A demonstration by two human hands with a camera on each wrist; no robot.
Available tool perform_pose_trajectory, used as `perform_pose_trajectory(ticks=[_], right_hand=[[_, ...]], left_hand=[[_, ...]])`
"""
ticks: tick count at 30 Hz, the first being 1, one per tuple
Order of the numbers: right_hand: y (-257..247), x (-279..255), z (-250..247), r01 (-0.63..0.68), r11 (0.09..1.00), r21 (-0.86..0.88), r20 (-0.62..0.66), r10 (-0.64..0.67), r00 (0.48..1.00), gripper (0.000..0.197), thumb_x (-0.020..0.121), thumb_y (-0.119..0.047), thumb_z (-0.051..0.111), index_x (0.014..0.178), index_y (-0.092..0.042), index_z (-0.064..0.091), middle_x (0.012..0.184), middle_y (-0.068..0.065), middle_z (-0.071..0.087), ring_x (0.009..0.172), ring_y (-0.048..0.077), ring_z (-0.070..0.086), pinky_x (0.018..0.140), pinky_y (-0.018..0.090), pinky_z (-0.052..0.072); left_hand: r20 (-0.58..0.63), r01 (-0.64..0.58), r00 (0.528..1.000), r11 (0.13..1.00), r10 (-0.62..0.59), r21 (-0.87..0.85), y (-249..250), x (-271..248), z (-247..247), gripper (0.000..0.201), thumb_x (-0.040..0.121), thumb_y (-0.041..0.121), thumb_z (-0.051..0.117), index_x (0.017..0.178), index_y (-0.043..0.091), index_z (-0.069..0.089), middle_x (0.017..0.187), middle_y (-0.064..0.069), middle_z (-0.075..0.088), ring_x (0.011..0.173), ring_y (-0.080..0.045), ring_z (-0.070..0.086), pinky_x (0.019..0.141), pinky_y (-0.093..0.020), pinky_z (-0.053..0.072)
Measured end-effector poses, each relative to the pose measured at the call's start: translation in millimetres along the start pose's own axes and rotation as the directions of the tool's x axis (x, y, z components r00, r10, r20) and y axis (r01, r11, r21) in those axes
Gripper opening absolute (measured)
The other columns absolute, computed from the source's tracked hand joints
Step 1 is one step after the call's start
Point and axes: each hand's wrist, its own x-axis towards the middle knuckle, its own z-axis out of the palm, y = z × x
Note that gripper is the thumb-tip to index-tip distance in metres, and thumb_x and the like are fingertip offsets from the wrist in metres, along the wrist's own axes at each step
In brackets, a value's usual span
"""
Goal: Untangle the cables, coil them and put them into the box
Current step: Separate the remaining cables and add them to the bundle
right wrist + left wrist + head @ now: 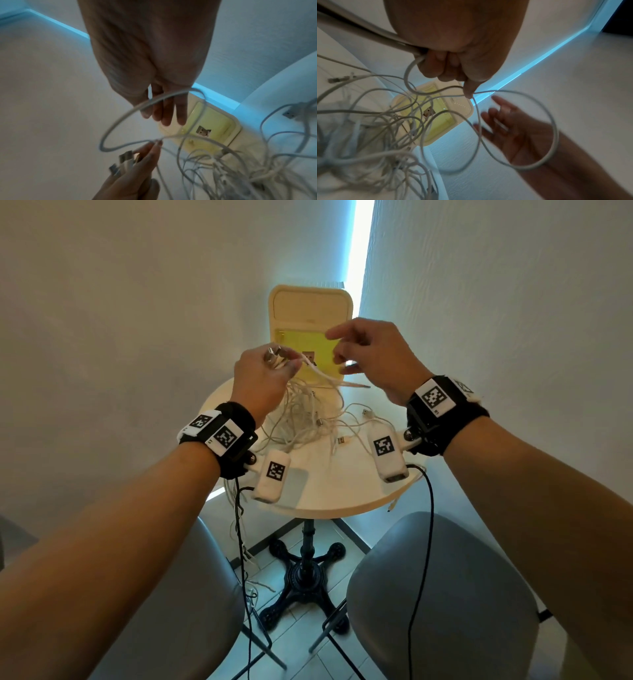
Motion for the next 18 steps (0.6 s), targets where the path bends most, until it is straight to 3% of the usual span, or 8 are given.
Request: perform_pose_trajectory(ticks=[2,4,6,8,10,12,15,18], right_hand=[[18,-2,-15,-0.045,0.967,-0.252,-0.084,0.024,0.996,0.025,0.096,-0.011,0.065,0.119,-0.012,0.075,0.095,0.01,0.07,0.078,0.018,0.068,0.08,0.051,0.064],[31,-10,-29,-0.171,0.812,-0.559,0.019,0.218,0.976,0.057,0.094,-0.043,0.076,0.142,-0.017,0.061,0.116,0.01,0.067,0.084,0.021,0.066,0.081,0.042,0.061],[46,-22,-38,-0.24,0.533,-0.812,0.113,0.546,0.83,0.112,0.075,-0.081,0.073,0.162,-0.023,0.033,0.152,0.012,0.05,0.106,0.027,0.068,0.091,0.043,0.06],[59,-34,-40,-0.152,0.349,-0.925,0.138,0.679,0.721,0.132,0.062,-0.094,0.067,0.165,-0.026,0.023,0.165,0.01,0.038,0.131,0.031,0.058,0.107,0.051,0.052],[70,-40,-38,-0.113,0.319,-0.941,0.144,0.678,0.72,0.121,0.065,-0.086,0.076,0.16,-0.025,0.032,0.16,0.009,0.041,0.136,0.033,0.053,0.11,0.052,0.048],[76,-40,-34,-0.114,0.351,-0.929,0.149,0.638,0.755,0.098,0.075,-0.069,0.083,0.152,-0.022,0.045,0.149,0.008,0.046,0.127,0.032,0.057,0.104,0.049,0.05],[77,-39,-26,-0.1,0.433,-0.896,0.176,0.552,0.815,0.06,0.089,-0.038,0.082,0.138,-0.014,0.058,0.127,0.007,0.061,0.101,0.025,0.062,0.081,0.033,0.051],[84,-35,-20,-0.101,0.472,-0.876,0.162,0.484,0.86,0.046,0.092,-0.022,0.074,0.135,-0.013,0.061,0.116,0.009,0.064,0.091,0.023,0.061,0.07,0.028,0.046]], left_hand=[[-0.038,0.009,0.999,1.0,-0.009,0.016,-3,3,-5,0.005,0.092,0.014,0.081,0.095,0.018,0.078,0.087,0.004,0.073,0.077,-0.006,0.062,0.07,-0.015,0.05],[-0.073,0.005,0.997,0.999,-0.002,0.038,-6,3,-9,0.006,0.093,0.014,0.08,0.095,0.017,0.075,0.081,0.009,0.067,0.071,-0.003,0.057,0.066,-0.014,0.046],[-0.098,0.013,0.995,0.999,-0.009,0.039,-11,4,-12,0.007,0.093,0.014,0.08,0.093,0.019,0.074,0.078,0.01,0.065,0.069,-0.003,0.056,0.066,-0.014,0.045],[-0.103,0.014,0.995,0.999,-0.011,0.033,-13,4,-12,0.006,0.093,0.015,0.08,0.094,0.018,0.075,0.08,0.007,0.067,0.072,-0.007,0.058,0.067,-0.016,0.048],[-0.094,0.02,0.995,1.0,-0.018,0.022,-14,3,-12,0.005,0.093,0.014,0.081,0.096,0.015,0.076,0.083,0.005,0.069,0.075,-0.008,0.06,0.069,-0.016,0.051],[-0.083,0.031,0.996,0.999,-0.029,0.016,-15,2,-11,0.006,0.093,0.013,0.08,0.098,0.012,0.077,0.083,0.006,0.069,0.075,-0.006,0.062,0.071,-0.015,0.051],[-0.084,0.027,0.996,1.0,-0.026,0.011,-15,2,-12,0.007,0.093,0.014,0.08,0.098,0.012,0.077,0.082,0.004,0.069,0.076,-0.009,0.062,0.073,-0.021,0.053],[-0.087,0.02,0.996,1.0,-0.021,-0.006,-16,0,-15,0.006,0.092,0.016,0.081,0.097,0.014,0.077,0.094,-0.011,0.076,0.083,-0.016,0.065,0.08,-0.031,0.056]])
